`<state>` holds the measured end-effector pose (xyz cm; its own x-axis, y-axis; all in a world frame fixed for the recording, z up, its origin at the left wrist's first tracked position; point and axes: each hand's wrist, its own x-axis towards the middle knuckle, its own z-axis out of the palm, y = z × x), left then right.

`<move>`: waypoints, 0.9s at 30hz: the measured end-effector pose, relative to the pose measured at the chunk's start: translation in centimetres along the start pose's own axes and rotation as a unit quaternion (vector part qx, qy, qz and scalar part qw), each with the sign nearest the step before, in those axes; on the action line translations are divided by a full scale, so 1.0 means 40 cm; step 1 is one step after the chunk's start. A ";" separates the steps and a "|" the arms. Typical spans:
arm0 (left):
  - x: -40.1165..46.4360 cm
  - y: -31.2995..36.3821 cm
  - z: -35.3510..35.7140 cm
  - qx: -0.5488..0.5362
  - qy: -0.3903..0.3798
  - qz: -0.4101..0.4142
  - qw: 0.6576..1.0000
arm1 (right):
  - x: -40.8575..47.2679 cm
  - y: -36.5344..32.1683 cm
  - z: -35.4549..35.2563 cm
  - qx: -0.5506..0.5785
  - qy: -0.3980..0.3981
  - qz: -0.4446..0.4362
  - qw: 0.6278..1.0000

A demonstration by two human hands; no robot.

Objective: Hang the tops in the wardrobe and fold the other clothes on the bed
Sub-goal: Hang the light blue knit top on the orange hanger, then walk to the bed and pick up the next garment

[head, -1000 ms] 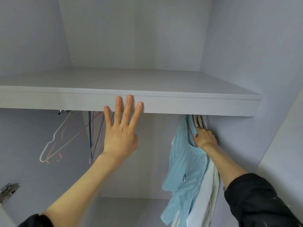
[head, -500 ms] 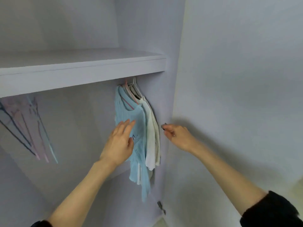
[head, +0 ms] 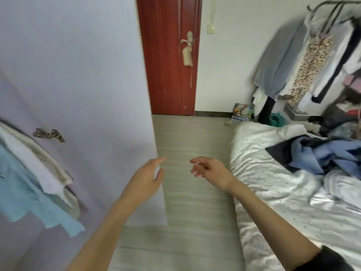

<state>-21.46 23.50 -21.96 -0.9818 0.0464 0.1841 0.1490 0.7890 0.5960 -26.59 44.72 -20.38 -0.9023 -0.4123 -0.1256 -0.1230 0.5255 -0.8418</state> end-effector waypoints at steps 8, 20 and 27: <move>0.079 0.353 0.366 -0.024 -0.138 0.150 0.979 | -0.400 0.324 -0.318 0.065 0.158 0.148 0.974; 0.009 0.960 1.029 -0.015 -0.379 0.247 0.892 | -0.974 0.812 -0.705 0.057 0.325 0.329 0.885; -0.064 1.180 1.330 0.041 -0.482 0.305 0.820 | -1.210 1.083 -0.788 0.045 0.364 0.471 0.802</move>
<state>-18.17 93.21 -35.89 -0.3695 0.8796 -0.2995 0.6780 0.4757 0.5604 -1.28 110.90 -34.21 -0.5824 0.6981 -0.4165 0.7566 0.2781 -0.5918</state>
